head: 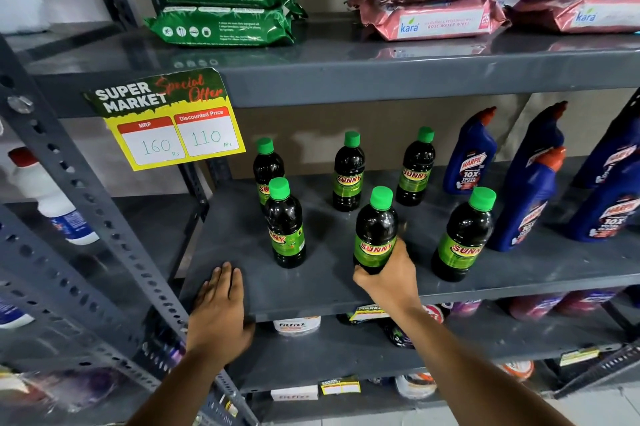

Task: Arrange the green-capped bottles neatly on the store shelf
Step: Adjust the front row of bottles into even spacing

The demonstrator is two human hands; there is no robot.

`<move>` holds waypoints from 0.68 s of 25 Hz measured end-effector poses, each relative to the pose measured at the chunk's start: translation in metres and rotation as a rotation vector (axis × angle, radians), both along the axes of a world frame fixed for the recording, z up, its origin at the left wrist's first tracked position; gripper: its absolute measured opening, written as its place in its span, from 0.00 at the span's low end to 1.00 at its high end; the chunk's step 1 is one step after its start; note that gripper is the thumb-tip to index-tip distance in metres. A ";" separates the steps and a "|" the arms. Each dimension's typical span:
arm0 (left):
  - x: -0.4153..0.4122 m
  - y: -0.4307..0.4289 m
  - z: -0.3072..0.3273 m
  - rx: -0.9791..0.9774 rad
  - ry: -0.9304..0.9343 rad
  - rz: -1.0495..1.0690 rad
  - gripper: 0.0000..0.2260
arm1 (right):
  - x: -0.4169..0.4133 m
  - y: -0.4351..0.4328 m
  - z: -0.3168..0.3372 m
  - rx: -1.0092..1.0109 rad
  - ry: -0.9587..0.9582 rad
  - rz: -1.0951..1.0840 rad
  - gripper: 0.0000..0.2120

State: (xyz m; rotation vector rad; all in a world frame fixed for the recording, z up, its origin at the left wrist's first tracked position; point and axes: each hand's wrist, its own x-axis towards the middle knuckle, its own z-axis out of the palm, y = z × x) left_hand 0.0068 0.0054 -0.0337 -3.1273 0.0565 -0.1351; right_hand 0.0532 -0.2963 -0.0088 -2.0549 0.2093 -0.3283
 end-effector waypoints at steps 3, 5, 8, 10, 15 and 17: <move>0.001 0.001 -0.003 0.020 0.010 0.009 0.44 | -0.006 -0.002 -0.002 -0.015 -0.013 0.012 0.29; 0.002 0.001 -0.004 0.011 0.002 0.007 0.44 | -0.006 -0.003 0.001 0.003 -0.009 0.033 0.30; 0.002 0.001 -0.005 0.006 -0.002 0.002 0.44 | -0.020 0.003 0.002 -0.004 -0.096 -0.026 0.40; 0.002 0.002 -0.006 -0.003 0.002 0.006 0.44 | -0.040 0.014 -0.009 -0.190 -0.329 -0.148 0.45; 0.006 -0.001 -0.004 -0.027 0.033 0.039 0.43 | -0.052 0.074 -0.006 -0.228 -0.512 0.333 0.35; 0.004 -0.001 -0.003 -0.029 0.032 0.030 0.42 | -0.028 0.097 0.012 -0.113 -0.356 0.336 0.40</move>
